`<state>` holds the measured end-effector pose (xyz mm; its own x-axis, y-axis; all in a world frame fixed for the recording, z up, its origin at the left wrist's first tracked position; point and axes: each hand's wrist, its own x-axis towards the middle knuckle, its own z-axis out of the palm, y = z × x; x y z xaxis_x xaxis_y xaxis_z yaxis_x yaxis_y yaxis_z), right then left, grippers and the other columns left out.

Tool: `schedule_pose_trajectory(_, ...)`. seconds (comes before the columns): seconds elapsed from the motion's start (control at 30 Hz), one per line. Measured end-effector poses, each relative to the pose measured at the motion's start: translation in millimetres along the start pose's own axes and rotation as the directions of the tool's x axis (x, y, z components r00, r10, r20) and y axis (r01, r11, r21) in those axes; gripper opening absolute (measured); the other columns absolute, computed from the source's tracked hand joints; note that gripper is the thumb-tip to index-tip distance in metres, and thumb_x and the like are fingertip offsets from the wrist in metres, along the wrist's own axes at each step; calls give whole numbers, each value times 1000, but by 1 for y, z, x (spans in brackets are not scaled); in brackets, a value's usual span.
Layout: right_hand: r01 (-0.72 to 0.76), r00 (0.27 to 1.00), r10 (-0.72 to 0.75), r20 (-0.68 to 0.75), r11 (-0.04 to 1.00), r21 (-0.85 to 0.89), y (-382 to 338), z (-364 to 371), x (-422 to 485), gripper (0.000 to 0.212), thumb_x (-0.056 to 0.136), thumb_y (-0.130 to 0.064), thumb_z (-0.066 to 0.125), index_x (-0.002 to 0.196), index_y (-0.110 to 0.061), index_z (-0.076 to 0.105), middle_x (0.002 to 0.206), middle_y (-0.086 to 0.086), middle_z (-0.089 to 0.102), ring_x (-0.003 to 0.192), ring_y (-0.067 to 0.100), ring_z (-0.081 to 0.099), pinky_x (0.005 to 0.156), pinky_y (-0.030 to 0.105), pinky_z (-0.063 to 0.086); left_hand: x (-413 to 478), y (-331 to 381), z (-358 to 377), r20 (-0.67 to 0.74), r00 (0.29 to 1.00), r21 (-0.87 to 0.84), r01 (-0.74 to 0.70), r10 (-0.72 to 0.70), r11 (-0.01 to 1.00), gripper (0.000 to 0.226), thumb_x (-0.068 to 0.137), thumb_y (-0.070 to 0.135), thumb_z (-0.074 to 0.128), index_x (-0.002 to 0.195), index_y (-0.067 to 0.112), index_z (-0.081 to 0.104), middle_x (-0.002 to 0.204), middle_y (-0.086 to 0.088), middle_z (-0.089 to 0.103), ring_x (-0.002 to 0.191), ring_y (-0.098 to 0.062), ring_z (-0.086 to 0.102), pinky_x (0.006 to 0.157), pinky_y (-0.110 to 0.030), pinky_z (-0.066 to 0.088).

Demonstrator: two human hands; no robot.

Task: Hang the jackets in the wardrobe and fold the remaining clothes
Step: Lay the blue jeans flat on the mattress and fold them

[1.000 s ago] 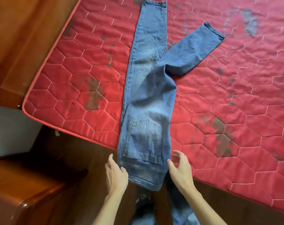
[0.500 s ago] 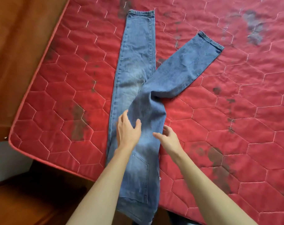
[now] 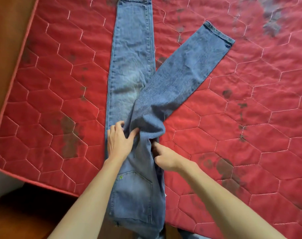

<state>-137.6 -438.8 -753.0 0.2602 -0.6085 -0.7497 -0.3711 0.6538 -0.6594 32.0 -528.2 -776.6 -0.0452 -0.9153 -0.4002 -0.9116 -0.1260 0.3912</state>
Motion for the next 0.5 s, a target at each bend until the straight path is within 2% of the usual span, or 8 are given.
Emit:
schedule_pose_trajectory(0.07, -3, 994, 24, 106, 980, -199, 9, 0, -7, 40, 79, -1, 42, 113, -16, 54, 120, 9, 66, 109, 29, 58, 80, 30, 42, 5, 1, -3, 10, 1000, 86, -10, 9, 996, 46, 86, 57, 66, 104, 16, 59, 101, -10, 64, 104, -35, 52, 91, -45, 41)
schedule_pose_trajectory(0.1, 8, 989, 30, 145, 967, -255, 12, -2, -15, 41, 77, 0, 41, 111, -16, 58, 111, 6, 68, 103, 28, 59, 75, 29, 39, 8, 1, -4, 28, 1000, 112, -3, 0, 994, 42, 87, 57, 65, 95, 17, 60, 97, -10, 66, 101, -36, 54, 88, -45, 41)
schedule_pose_trajectory(0.13, 12, 987, 37, 154, 954, -300, 19, -4, -22, 40, 75, 1, 41, 103, -18, 62, 98, 4, 68, 94, 27, 58, 72, 28, 37, 11, -1, -5, 48, 999, 100, 10, -14, 995, 38, 88, 56, 64, 88, 18, 58, 92, -11, 67, 97, -37, 57, 86, -45, 42)
schedule_pose_trajectory(0.2, -4, 996, 36, 80, 931, -366, 33, -15, -41, 28, 67, -5, 39, 79, -20, 60, 74, 0, 60, 80, 28, 52, 67, 31, 34, 16, -5, -11, 65, 997, -6, 33, -33, 999, 34, 90, 49, 65, 78, 20, 53, 85, -13, 66, 90, -38, 60, 79, -44, 43)
schedule_pose_trajectory(0.27, -62, 997, 44, -64, 947, -315, 52, -29, -56, 26, 56, -10, 35, 67, -22, 55, 68, 0, 60, 76, 30, 57, 66, 35, 39, 21, -7, -21, 48, 997, -114, 70, -65, 991, 33, 91, 41, 68, 75, 18, 51, 83, -12, 64, 84, -34, 59, 71, -37, 38)
schedule_pose_trajectory(0.37, -105, 971, 65, -230, 980, -167, 71, -40, -71, 41, 61, 1, 41, 67, -34, 62, 72, -9, 71, 75, 12, 66, 74, 33, 52, 25, -10, -30, 87, 992, -194, 107, -91, 975, 31, 91, 37, 69, 76, 13, 56, 76, -9, 64, 75, -26, 55, 64, -32, 30)
schedule_pose_trajectory(0.43, -137, 951, 96, -294, 983, -120, 70, -38, -70, 42, 68, 2, 46, 74, -35, 65, 73, -8, 72, 74, 11, 65, 73, 32, 52, 27, -12, -29, 140, 986, -251, 120, -87, 961, 34, 91, 38, 69, 80, 8, 60, 71, -16, 65, 67, -24, 54, 61, -35, 32)
schedule_pose_trajectory(0.5, -125, 946, 93, -311, 989, -84, 57, -31, -62, 32, 76, -12, 53, 94, -36, 67, 81, -6, 72, 79, 11, 65, 77, 31, 51, 29, -11, -29, 191, 976, -325, 165, -106, 931, 38, 90, 45, 68, 84, 8, 63, 66, -12, 63, 62, -18, 54, 61, -34, 38)
